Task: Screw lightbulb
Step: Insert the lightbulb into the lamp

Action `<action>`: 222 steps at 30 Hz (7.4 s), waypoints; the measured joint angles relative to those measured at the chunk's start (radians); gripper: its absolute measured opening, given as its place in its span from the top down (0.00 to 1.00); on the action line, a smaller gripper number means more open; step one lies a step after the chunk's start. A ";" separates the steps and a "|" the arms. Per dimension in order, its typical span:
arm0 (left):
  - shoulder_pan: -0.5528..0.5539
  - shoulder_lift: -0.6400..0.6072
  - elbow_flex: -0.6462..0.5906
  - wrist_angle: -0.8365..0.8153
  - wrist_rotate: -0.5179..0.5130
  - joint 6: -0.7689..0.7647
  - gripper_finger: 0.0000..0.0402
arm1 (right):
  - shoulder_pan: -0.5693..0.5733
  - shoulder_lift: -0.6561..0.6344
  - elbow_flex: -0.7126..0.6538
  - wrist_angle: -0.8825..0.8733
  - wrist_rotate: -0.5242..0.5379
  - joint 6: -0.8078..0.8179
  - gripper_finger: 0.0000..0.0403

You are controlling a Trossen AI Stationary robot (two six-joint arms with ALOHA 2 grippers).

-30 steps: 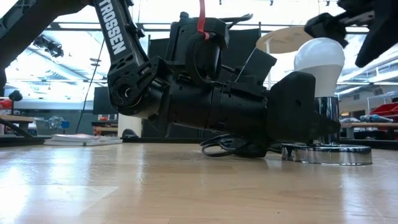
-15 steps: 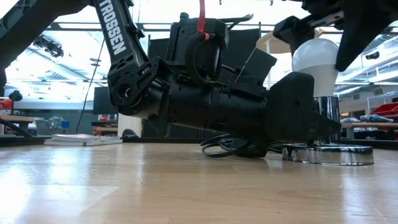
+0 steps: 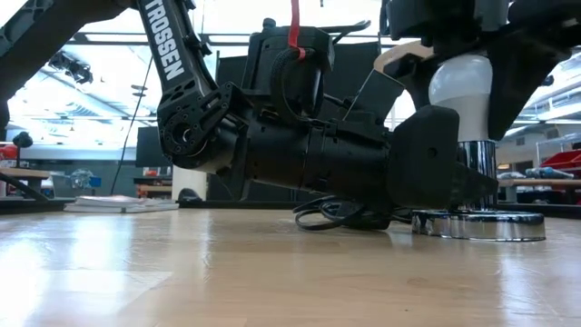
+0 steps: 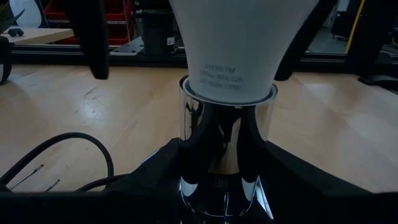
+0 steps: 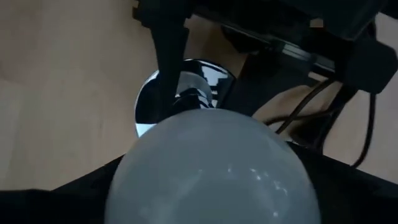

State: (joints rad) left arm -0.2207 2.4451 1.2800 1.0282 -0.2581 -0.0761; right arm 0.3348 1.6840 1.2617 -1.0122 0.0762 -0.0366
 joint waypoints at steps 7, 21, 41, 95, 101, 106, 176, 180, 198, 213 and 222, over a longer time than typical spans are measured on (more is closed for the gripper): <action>0.000 0.000 0.000 0.000 -0.001 -0.001 0.51 | -0.029 0.000 0.018 -0.031 -0.076 0.064 0.14; 0.002 0.000 0.000 0.000 -0.002 -0.003 0.51 | -0.064 0.001 0.135 -0.060 -0.136 0.199 0.14; 0.003 -0.001 0.000 0.000 -0.003 -0.006 0.51 | -0.066 0.001 0.049 -0.006 -0.107 0.149 0.14; 0.002 -0.001 0.000 -0.003 -0.044 -0.066 0.51 | -0.073 0.042 0.052 0.021 -0.125 0.810 0.26; 0.002 -0.001 0.000 -0.004 -0.054 -0.063 0.51 | -0.081 0.042 0.120 -0.028 -0.104 0.703 0.21; 0.003 -0.001 0.000 -0.003 -0.059 -0.064 0.51 | -0.091 0.039 0.201 -0.121 -0.056 0.646 0.18; 0.001 0.000 0.000 -0.003 0.006 0.020 0.51 | 0.073 0.018 0.068 -0.036 0.105 0.343 0.22; -0.001 0.000 0.000 -0.003 0.006 0.020 0.51 | 0.052 0.034 0.108 -0.061 0.079 0.277 0.23; -0.001 0.000 0.000 -0.002 0.006 0.018 0.51 | -0.027 0.034 0.077 -0.042 -0.058 0.199 0.26; 0.000 0.000 0.000 -0.002 0.005 0.017 0.51 | -0.075 0.034 0.076 -0.063 -0.140 0.265 0.27; 0.000 0.000 0.000 -0.004 0.005 0.022 0.51 | -0.050 0.076 0.078 -0.044 -0.135 0.289 0.17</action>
State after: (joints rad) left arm -0.2207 2.4447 1.2797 1.0241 -0.2527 -0.0536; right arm 0.2851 1.7603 1.3394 -1.0559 -0.0586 0.2526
